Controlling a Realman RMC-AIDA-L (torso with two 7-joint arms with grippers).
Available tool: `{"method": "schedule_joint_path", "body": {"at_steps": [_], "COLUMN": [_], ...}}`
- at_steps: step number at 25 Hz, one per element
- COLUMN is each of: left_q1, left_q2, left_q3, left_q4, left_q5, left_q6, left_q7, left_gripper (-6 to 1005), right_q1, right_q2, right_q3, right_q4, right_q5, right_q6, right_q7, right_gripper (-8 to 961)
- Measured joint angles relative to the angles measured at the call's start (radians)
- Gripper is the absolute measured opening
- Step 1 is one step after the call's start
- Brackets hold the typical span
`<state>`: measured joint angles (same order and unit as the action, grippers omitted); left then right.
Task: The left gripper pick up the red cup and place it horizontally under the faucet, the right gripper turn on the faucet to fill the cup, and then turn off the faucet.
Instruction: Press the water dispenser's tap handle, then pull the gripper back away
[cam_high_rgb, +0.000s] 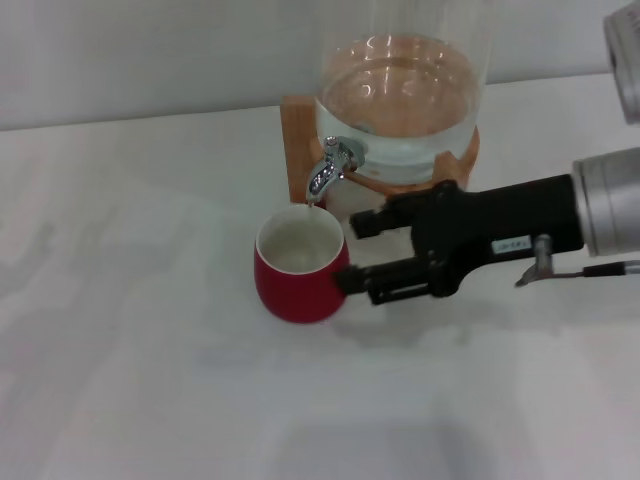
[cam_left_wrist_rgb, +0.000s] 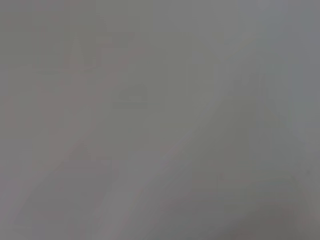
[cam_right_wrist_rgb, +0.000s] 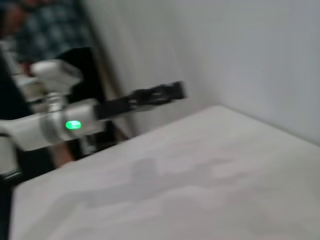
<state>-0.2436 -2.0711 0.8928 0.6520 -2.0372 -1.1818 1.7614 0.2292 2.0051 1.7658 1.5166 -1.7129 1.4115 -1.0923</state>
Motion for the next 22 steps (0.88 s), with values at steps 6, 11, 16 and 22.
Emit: {"method": "schedule_joint_path", "body": {"at_steps": [6,11,16,22], "left_q1": [-0.005,-0.012,-0.026,-0.028], "left_q2": [0.002,0.005,0.008,0.008], "left_q3": [-0.005,-0.012,-0.013,-0.025], "left_q4": [-0.002,0.002,0.003,0.003], "left_q5": [0.002,0.002,0.002,0.003], "left_q6": [0.002,0.002,0.002,0.002], "left_q7": [0.001,0.001,0.001,0.005], "left_gripper": [880,880,880,880], "right_q1": [-0.003,0.004,0.007,-0.009], "right_q2": [0.001,0.001,0.001,0.001], "right_q3": [-0.053,-0.145,-0.211,-0.242], "right_q4": [0.017,0.015,0.015,0.016], "right_q5": [0.058,0.057,0.056,0.054], "right_q6": [-0.028,-0.137,-0.240,-0.355], "right_q7": [-0.030,-0.046,-0.066,-0.065], "right_gripper": [722,722,722,722]}}
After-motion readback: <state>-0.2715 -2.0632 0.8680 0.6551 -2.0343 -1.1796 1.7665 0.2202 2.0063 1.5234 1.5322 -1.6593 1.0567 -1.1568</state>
